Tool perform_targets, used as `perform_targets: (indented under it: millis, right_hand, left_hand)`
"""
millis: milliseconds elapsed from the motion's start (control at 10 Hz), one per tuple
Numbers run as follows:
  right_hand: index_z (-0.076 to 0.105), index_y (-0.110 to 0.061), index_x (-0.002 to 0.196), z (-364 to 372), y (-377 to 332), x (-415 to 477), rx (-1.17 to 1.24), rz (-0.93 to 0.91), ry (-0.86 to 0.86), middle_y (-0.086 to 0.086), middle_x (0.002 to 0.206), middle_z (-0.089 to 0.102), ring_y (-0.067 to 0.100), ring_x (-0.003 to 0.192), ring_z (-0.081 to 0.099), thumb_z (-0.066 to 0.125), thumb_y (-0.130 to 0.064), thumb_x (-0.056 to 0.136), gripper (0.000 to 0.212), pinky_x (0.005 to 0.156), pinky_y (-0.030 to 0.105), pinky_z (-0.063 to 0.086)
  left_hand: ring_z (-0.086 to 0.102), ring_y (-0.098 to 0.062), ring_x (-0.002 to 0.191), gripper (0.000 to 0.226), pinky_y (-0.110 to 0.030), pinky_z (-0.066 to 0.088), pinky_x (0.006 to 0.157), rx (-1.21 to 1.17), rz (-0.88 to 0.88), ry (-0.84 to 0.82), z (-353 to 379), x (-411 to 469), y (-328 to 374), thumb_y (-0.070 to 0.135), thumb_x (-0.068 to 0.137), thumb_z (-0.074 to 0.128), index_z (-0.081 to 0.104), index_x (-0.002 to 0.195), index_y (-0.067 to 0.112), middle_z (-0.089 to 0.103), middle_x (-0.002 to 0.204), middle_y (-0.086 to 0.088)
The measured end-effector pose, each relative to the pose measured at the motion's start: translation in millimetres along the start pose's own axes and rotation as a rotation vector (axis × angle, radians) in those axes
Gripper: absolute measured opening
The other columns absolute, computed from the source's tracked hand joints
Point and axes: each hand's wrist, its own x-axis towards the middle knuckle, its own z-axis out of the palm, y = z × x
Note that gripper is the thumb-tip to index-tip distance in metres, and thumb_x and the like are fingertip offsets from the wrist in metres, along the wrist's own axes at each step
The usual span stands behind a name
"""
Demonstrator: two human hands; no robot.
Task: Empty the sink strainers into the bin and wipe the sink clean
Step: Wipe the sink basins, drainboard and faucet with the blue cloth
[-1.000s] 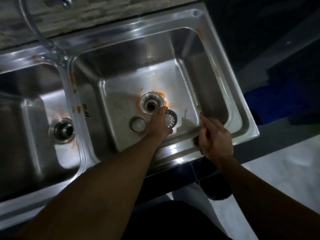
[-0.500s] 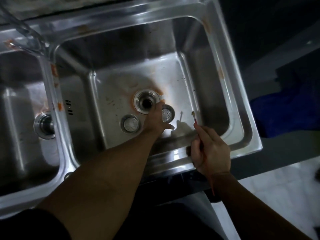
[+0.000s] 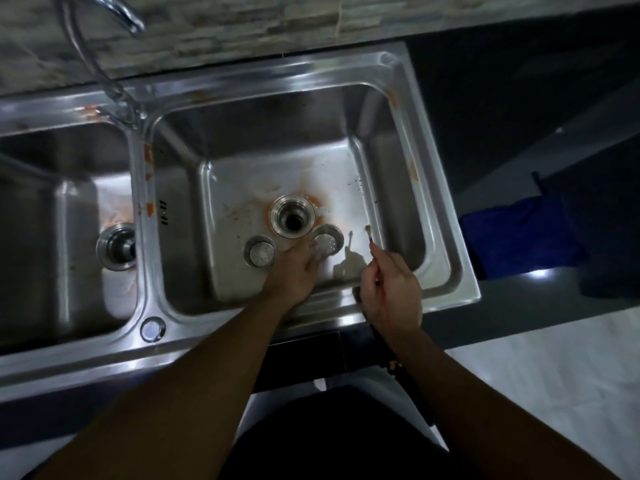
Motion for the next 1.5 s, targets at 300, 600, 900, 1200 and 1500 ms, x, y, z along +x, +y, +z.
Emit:
perform_targets:
  millis: [300,600,900,1200,1500]
  right_hand:
    - [0.041,-0.008,0.150,-59,5,87,0.057,-0.179,-0.068,0.006,0.154,0.043,0.015,0.144,0.037,0.040,-0.019,0.106,0.046,0.119,0.018,0.021]
    - [0.017,-0.018,0.159,-120,76,199,-0.520,-0.264,-0.256,-0.001,0.168,0.005,0.032,0.107,0.062,0.052,-0.004,0.097,0.073,0.094,0.043,0.053]
    - [0.027,-0.006,0.155,-115,108,275,-0.739,-0.384,-0.402,0.001,0.168,0.000,0.037,0.135,0.046,0.056,-0.004,0.094,0.067,0.105,0.051,0.046]
    - [0.017,-0.016,0.159,-114,115,270,-0.516,-0.341,-0.295,-0.002,0.168,0.001,0.039,0.122,0.055,0.051,0.001,0.089,0.080,0.100,0.050,0.051]
    - [0.037,-0.012,0.152,-152,121,137,-0.291,-0.281,-0.157,0.004,0.161,0.031,0.022,0.151,0.025,0.049,0.004,0.092,0.064,0.123,0.041,0.027]
  left_hand:
    - [0.060,-0.030,0.116,0.041,-0.038,0.044,0.105,0.286,0.137,0.098,35,-56,47,0.038,0.102,0.042,0.062,0.128,0.013,0.067,0.126,-0.011]
    - [0.045,-0.023,0.141,0.056,-0.037,0.033,0.118,0.374,0.167,0.024,59,-44,69,0.049,0.103,0.021,0.051,0.140,0.020,0.052,0.149,-0.006]
    - [0.057,-0.018,0.129,0.041,-0.035,0.048,0.105,0.330,0.125,0.047,58,-46,71,0.040,0.103,0.037,0.055,0.137,0.025,0.060,0.141,-0.003]
    - [0.060,-0.020,0.123,0.039,-0.033,0.049,0.103,0.268,0.110,0.067,58,-47,72,0.037,0.102,0.038,0.055,0.135,0.025,0.061,0.138,-0.002]
    - [0.054,-0.029,0.129,0.049,-0.038,0.045,0.104,0.196,0.100,0.064,60,-34,88,0.039,0.099,0.051,0.045,0.144,0.020,0.052,0.146,-0.008]
